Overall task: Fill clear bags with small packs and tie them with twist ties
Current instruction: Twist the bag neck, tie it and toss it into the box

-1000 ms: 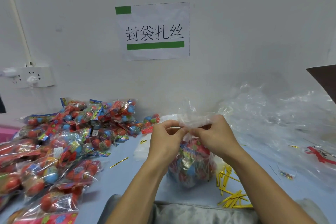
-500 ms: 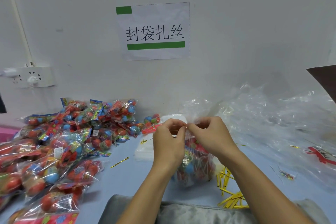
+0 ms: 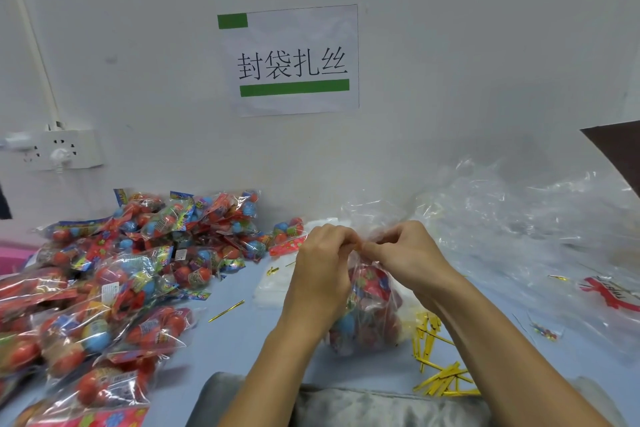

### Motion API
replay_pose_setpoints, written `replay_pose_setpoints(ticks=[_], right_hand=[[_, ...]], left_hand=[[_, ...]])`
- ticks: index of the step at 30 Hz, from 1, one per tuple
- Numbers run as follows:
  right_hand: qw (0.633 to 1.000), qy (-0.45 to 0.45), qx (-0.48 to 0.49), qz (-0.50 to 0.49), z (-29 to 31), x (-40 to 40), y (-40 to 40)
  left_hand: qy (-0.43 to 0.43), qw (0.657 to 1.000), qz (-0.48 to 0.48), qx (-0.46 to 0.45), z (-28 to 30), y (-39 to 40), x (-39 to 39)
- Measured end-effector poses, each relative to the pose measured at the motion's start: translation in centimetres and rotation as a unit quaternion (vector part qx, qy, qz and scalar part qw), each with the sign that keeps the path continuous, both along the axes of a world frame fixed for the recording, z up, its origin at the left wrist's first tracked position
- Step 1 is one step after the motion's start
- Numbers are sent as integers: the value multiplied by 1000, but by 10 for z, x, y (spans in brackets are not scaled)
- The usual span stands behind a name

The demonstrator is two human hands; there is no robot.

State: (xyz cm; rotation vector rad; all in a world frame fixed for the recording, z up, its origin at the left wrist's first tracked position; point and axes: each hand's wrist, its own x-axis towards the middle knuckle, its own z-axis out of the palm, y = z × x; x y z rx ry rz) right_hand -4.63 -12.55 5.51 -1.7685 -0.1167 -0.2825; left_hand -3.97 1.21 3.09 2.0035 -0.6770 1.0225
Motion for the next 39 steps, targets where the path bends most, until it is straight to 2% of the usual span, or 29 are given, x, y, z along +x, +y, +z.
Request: replay_pose_setpoints(ticks=[3, 7, 11, 21, 28, 39], right_hand=[[1000, 2, 8, -13, 0, 0, 0], [999, 2, 30, -31, -1, 0, 1], [998, 2, 42, -43, -1, -1, 2], [999, -9, 26, -47, -3, -3, 5], [1000, -16, 21, -15, -2, -4, 5], [999, -27, 2, -21, -2, -3, 4]], left_hand=[[38, 998, -14, -43, 2, -1, -2], [201, 959, -34, -199, 5, 0, -4], [247, 952, -15, -178, 7, 3, -2], [242, 964, -35, -102, 9, 4, -6], [263, 954, -31, -137, 7, -1, -4], [180, 983, 11, -33, 1, -1, -1]])
